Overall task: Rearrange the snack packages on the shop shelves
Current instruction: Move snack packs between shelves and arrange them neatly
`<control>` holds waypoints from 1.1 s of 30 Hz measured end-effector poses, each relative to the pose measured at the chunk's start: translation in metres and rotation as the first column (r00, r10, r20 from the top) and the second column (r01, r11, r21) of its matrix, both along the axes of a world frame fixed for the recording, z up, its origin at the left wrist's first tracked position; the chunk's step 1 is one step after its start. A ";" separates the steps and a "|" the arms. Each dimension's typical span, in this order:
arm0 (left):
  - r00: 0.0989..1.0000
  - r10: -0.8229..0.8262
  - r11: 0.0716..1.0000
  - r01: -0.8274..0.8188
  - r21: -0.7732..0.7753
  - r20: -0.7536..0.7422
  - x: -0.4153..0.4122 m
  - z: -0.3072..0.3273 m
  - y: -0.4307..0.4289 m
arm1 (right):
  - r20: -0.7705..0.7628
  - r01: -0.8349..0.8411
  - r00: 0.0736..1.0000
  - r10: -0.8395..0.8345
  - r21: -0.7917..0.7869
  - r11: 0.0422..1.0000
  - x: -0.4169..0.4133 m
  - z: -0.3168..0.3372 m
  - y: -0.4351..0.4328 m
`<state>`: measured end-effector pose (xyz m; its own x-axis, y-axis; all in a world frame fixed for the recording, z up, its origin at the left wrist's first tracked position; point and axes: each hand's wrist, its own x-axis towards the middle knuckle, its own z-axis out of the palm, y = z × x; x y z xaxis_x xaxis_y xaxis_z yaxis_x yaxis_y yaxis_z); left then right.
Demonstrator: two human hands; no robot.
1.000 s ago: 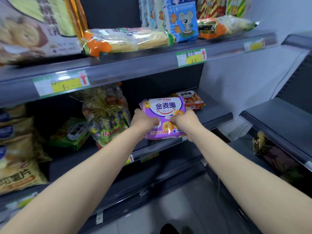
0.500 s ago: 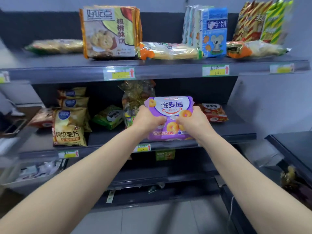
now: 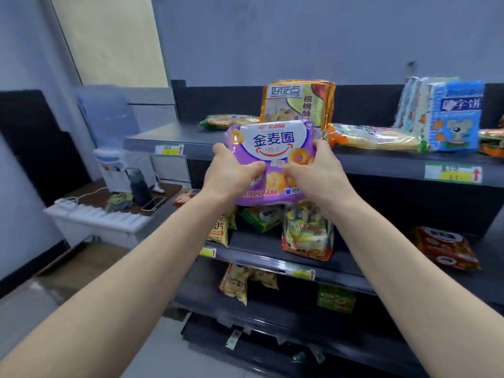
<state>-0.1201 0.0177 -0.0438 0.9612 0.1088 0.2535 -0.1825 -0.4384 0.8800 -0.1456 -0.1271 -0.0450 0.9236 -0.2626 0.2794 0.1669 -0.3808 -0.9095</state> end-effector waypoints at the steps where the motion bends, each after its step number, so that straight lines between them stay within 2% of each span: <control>1: 1.000 0.011 1.000 -0.011 -0.016 0.014 0.001 0.003 0.009 | 0.018 -0.018 1.000 0.018 0.000 1.000 0.003 0.003 0.009; 7: 0.998 0.040 0.985 -0.033 -0.170 0.040 0.018 0.006 0.068 | 0.094 -0.101 0.991 0.099 0.015 0.995 0.026 0.007 0.065; 14: 0.990 0.016 0.998 -0.007 -0.066 0.140 0.070 0.036 0.165 | 0.147 -0.135 0.981 0.127 0.044 0.990 0.078 0.030 0.152; 21: 0.969 -0.055 0.990 0.085 -0.113 0.242 0.133 0.062 0.241 | 0.228 -0.122 0.968 0.107 0.051 0.991 0.139 0.049 0.227; 27: 0.952 -0.094 0.983 0.135 -0.125 0.293 0.184 0.057 0.267 | 0.229 -0.107 0.969 0.088 0.072 0.992 0.182 0.048 0.252; 33: 0.944 -0.051 0.988 0.095 -0.121 0.326 0.238 0.052 0.263 | 0.231 -0.099 0.969 0.085 0.050 0.994 0.229 0.051 0.249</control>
